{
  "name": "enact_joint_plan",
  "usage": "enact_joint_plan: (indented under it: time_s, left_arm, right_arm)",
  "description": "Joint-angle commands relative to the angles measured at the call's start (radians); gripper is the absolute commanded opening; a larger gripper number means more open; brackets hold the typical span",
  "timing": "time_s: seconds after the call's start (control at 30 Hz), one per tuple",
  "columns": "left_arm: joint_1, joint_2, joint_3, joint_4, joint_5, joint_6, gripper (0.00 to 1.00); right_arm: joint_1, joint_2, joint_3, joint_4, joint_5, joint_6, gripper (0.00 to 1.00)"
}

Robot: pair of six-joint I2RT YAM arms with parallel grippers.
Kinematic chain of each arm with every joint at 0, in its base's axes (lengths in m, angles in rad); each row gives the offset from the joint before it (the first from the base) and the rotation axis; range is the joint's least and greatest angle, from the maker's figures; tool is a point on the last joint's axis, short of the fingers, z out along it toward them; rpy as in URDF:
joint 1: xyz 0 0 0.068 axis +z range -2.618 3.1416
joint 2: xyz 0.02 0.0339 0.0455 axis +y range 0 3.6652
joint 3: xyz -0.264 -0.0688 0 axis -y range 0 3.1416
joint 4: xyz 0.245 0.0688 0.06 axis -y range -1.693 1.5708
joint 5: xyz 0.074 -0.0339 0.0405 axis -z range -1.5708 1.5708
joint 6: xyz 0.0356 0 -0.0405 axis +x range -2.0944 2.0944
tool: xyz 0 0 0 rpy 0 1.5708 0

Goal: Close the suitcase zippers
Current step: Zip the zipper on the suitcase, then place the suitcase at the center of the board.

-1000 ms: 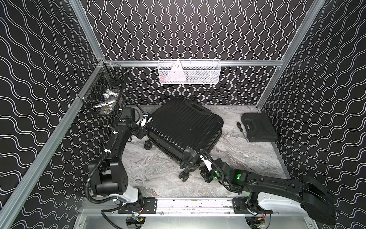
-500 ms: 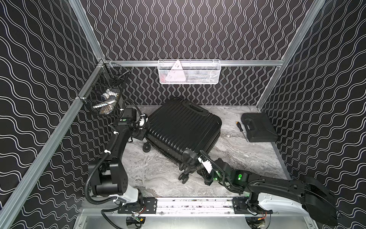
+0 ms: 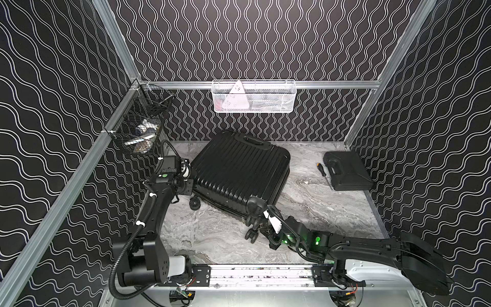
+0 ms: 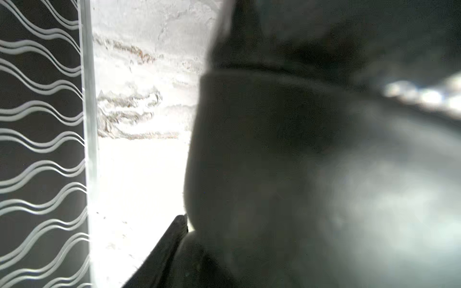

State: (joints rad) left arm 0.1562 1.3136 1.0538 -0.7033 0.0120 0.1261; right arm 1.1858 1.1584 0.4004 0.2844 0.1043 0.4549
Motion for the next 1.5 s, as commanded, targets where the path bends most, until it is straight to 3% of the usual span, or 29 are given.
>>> enact_joint_plan:
  time_s: [0.0, 0.23, 0.77, 0.93, 1.1, 1.23, 1.33, 1.43, 1.47]
  left_arm:
    - [-0.004, -0.025, -0.019, 0.276, 0.133, -0.516, 0.23]
    - [-0.026, -0.064, -0.061, 0.314, 0.127, -0.581, 0.22]
    - [-0.076, -0.086, -0.063, 0.327, 0.135, -0.606, 0.22]
    - [-0.076, -0.079, -0.051, 0.322, 0.139, -0.570, 0.26]
    - [-0.076, -0.049, -0.054, 0.361, 0.224, -0.540, 0.31]
    - [-0.077, -0.030, -0.067, 0.415, 0.321, -0.539, 0.43]
    - [-0.081, -0.013, -0.055, 0.420, 0.354, -0.522, 0.55]
    - [-0.081, -0.004, -0.026, 0.382, 0.324, -0.490, 0.68]
    - [-0.080, -0.004, -0.015, 0.369, 0.321, -0.471, 0.88]
  right_arm:
    - [0.043, 0.010, -0.005, 0.132, -0.171, 0.048, 0.00]
    - [0.061, 0.076, -0.009, 0.249, -0.103, 0.115, 0.00]
    - [0.061, 0.211, 0.004, 0.487, -0.144, 0.143, 0.00]
    - [0.061, 0.149, -0.011, 0.338, -0.004, 0.146, 0.00]
    - [0.050, 0.040, -0.026, 0.114, 0.178, 0.167, 0.00]
    - [0.020, -0.044, -0.062, 0.033, 0.233, 0.177, 0.00]
    - [-0.003, -0.095, -0.065, -0.052, 0.270, 0.188, 0.16]
    - [-0.007, -0.132, -0.049, -0.159, 0.346, 0.204, 0.45]
    - [-0.009, -0.143, -0.040, -0.206, 0.382, 0.217, 0.55]
